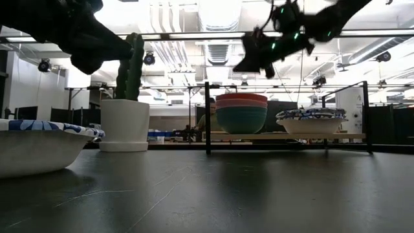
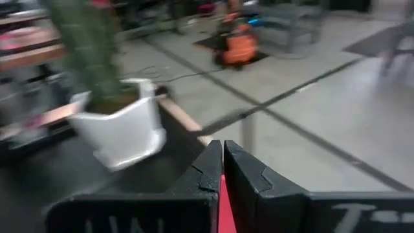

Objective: Place and stack bowls onto a shelf
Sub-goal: Stack the blue patterned bowl on top of the blue patterned bowl on the shelf

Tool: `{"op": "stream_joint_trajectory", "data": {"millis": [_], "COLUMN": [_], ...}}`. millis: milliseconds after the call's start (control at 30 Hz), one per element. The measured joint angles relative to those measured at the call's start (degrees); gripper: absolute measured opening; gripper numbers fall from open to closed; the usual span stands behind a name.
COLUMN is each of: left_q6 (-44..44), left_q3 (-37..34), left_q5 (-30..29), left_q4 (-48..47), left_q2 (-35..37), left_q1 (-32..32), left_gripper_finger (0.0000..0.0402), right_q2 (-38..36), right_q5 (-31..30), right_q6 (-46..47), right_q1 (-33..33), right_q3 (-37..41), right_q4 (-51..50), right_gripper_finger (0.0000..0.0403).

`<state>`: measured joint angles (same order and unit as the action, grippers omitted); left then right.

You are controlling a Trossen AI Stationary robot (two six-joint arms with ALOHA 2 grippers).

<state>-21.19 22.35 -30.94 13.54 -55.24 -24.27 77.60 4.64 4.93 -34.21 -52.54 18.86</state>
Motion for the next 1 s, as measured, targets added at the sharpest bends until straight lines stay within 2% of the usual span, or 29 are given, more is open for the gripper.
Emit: {"op": "stream_joint_trajectory", "data": {"millis": [100, 233, 300, 467, 567, 700, 833, 1000], "left_q6": [-8.4, -21.7, -25.6, -25.3, -23.6, -22.8, -22.8, -22.8], "left_q3": [0.0, 0.0, 0.0, 0.7, 3.0, 9.4, 15.1, 17.0], "left_q5": [0.7, 7.7, 10.9, 13.9, 14.0, 13.0, 13.0, 14.1], "left_q4": [-4.5, -11.3, -12.5, -13.4, -19.1, -32.0, -45.6, -52.7], "left_q2": [0.0, 0.0, 0.0, 0.0, 0.0, -0.1, -1.3, -3.8], "left_q1": [0.0, 0.0, 0.0, 0.0, 0.0, 0.0, -0.6, -2.5], "left_gripper_finger": [0.0077, 0.0077, 0.0075, 0.0075, 0.0075, 0.0075, 0.0076, 0.0104], "right_q2": [-5.3, -11.6, -14.2, -18.4, -19.4, -19.7, -17.8, -14.5], "right_q5": [4.5, 7.4, 7.6, 7.4, 7.4, 6.9, 0.3, -1.8], "right_q6": [0.0, 1.1, 1.8, 11.5, 16.9, 18.0, 18.0, 17.1], "right_q1": [3.4, 10.2, 14.5, 24.0, 29.1, 35.4, 40.3, 43.3], "right_q3": [-0.7, -0.7, -0.6, -0.6, -0.6, -1.9, -4.7, -6.4], "right_q4": [-7.9, -21.2, -27.5, -36.1, -37.2, -39.7, -46.0, -50.1], "right_gripper_finger": [0.0009, 0.0009, 0.0009, 0.0009, 0.0009, 0.0011, 0.0023, 0.0051]}}
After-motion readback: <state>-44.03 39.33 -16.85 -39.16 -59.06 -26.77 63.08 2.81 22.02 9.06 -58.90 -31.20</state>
